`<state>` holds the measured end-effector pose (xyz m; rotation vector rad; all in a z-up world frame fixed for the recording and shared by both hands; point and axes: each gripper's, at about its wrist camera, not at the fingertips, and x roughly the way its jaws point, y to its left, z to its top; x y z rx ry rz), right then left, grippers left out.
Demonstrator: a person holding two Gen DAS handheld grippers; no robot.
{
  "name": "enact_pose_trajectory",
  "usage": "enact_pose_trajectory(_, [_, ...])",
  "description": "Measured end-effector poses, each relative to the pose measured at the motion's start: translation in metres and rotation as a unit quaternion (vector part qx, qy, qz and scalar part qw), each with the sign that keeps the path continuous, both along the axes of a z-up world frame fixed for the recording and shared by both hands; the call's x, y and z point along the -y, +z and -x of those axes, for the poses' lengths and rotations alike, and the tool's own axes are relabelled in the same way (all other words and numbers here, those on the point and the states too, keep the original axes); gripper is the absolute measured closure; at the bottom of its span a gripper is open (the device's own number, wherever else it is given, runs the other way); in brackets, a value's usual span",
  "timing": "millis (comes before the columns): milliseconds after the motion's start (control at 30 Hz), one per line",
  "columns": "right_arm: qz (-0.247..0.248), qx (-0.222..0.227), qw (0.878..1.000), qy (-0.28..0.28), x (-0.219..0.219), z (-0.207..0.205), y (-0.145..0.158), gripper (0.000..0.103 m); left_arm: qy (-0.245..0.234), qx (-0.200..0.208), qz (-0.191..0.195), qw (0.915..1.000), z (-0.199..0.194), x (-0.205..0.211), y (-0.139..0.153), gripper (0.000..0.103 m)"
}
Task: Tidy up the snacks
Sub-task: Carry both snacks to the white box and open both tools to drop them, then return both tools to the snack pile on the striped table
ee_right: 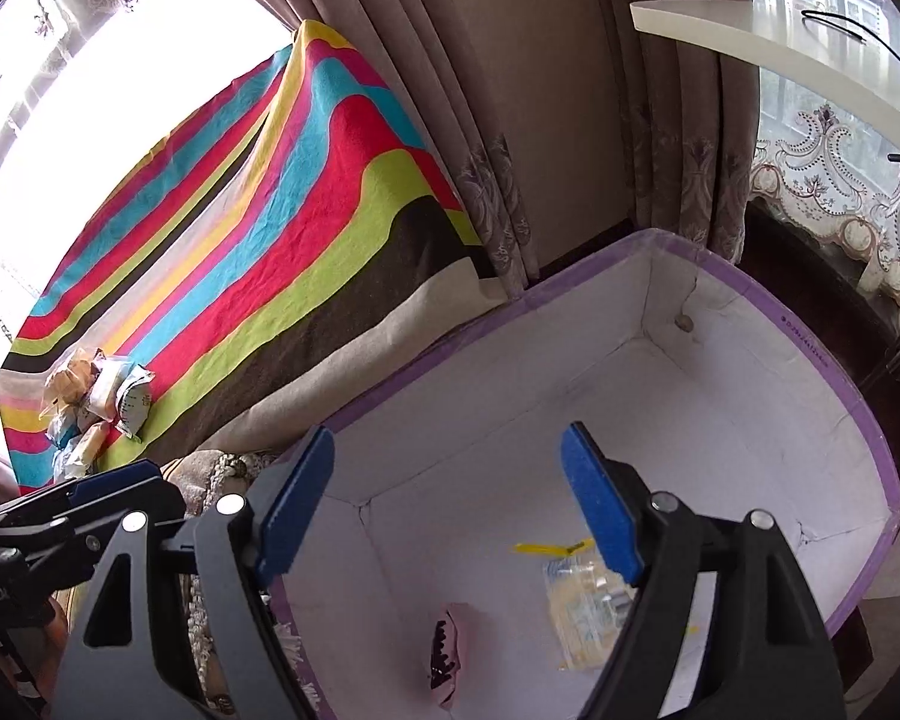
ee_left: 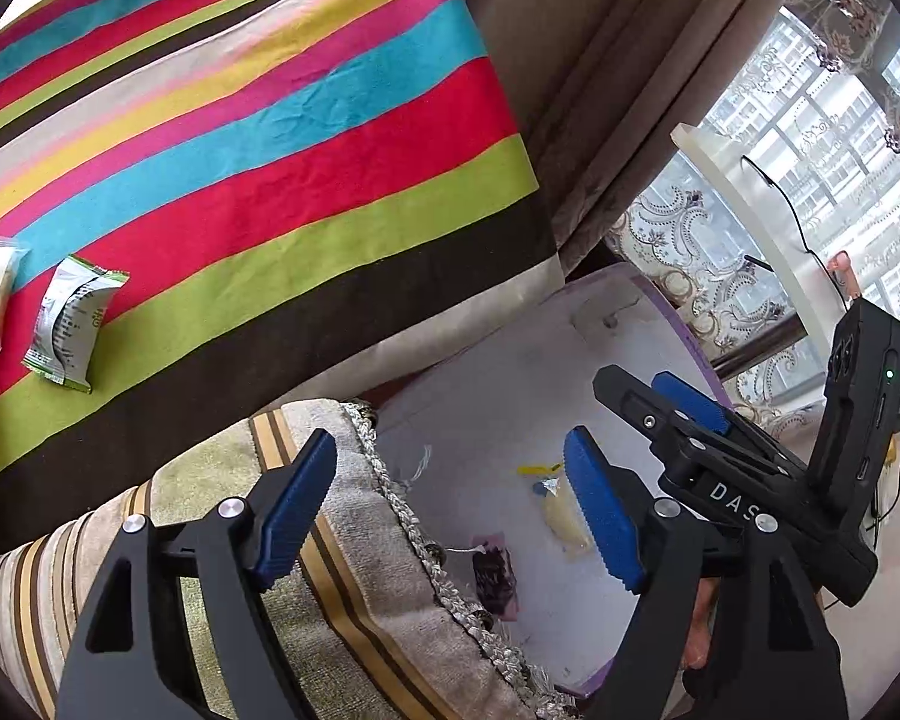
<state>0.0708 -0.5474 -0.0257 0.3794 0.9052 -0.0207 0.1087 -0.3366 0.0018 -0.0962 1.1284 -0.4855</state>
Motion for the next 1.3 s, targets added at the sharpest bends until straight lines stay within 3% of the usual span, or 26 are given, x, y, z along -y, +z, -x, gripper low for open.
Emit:
enact_pose_trajectory(133, [0.031,0.019,0.999,0.001,-0.008,0.004,0.013,0.021,0.025,0.032,-0.003,0.9992,0.005,-0.01,0.011,0.018])
enact_pose_trajectory(233, [0.088,0.037,0.995,-0.007,-0.02,0.007,0.029,0.015,0.039,0.067,-0.004,0.997,0.01,-0.02,0.022,0.015])
enact_pose_trajectory(267, [0.103,0.042,0.994,-0.009,-0.025,0.008,0.033,0.011,0.044,0.077,-0.013,0.996,0.012,-0.023,0.026,0.015])
enact_pose_trajectory(400, [0.161,0.064,0.985,-0.023,-0.041,0.01,0.05,0.01,0.068,0.106,-0.073,0.9894,0.016,-0.036,0.036,0.015])
enact_pose_trajectory(633, [0.238,0.102,0.964,-0.063,-0.069,0.021,0.081,0.008,0.137,0.123,-0.114,0.9763,0.023,-0.084,0.043,0.015])
enact_pose_trajectory(867, [0.143,0.111,0.983,0.006,-0.103,0.012,0.096,0.008,0.191,0.144,-0.127,0.9627,0.036,-0.141,0.051,0.015])
enact_pose_trajectory(1200, [0.077,0.07,0.984,0.142,-0.188,-0.01,0.091,0.008,0.293,0.117,-0.101,0.9435,0.059,-0.247,0.045,0.016])
enact_pose_trajectory(1300, [0.076,0.042,0.983,0.163,-0.211,-0.018,0.08,0.008,0.306,0.103,-0.096,0.9415,0.063,-0.27,0.04,0.024])
